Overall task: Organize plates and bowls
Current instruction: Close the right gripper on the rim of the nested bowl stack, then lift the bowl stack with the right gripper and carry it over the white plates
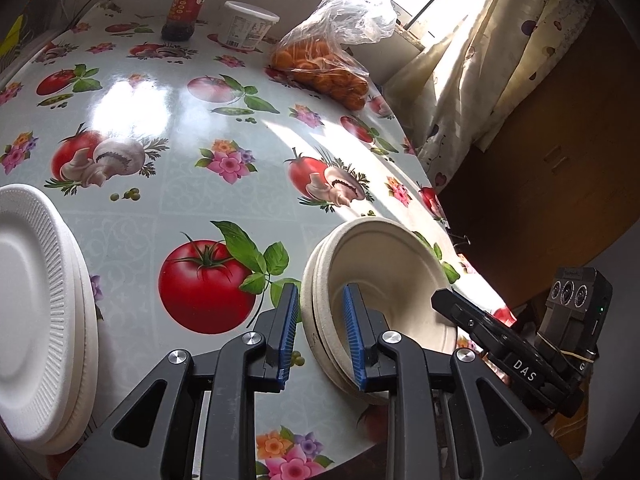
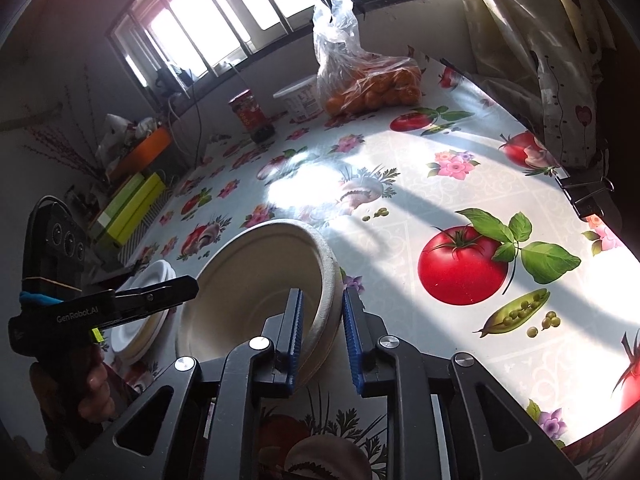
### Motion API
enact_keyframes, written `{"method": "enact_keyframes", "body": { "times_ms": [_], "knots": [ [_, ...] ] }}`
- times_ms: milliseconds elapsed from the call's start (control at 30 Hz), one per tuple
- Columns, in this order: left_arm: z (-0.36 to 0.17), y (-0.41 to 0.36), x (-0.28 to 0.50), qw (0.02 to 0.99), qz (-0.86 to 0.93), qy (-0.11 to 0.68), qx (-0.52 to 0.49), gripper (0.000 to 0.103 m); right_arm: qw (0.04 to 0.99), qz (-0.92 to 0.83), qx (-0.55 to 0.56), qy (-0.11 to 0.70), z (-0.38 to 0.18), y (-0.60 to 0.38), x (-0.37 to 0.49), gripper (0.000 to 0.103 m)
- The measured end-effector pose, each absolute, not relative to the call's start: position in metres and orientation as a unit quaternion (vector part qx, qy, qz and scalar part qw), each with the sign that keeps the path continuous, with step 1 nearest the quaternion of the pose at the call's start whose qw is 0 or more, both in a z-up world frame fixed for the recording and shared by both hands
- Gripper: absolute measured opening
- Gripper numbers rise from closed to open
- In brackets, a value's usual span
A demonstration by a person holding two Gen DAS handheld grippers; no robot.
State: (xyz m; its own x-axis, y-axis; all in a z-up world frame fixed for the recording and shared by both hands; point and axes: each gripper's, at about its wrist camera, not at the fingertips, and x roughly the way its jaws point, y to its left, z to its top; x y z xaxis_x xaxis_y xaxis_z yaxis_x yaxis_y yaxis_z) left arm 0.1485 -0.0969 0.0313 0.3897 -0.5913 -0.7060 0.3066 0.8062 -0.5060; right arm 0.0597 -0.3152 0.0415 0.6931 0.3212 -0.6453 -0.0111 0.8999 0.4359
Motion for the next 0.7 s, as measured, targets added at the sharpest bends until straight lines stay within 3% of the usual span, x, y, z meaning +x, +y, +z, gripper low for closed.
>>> {"method": "enact_keyframes", "body": {
  "times_ms": [200,300,700],
  "knots": [
    [0.029,-0.1,0.148,0.819,-0.267,0.488,-0.142,0.024,0.896,0.092,0.223,0.374,0.044,-0.322,0.055,0.021],
    [0.026,-0.099,0.148,0.817,-0.265,0.491,-0.145,0.024,0.894,0.093,0.228,0.374,0.044,-0.326,0.056,0.028],
    [0.024,-0.101,0.145,0.817,-0.266,0.49,-0.147,0.024,0.887,0.101,0.23,0.389,0.037,-0.324,0.06,0.027]
  ]
}}
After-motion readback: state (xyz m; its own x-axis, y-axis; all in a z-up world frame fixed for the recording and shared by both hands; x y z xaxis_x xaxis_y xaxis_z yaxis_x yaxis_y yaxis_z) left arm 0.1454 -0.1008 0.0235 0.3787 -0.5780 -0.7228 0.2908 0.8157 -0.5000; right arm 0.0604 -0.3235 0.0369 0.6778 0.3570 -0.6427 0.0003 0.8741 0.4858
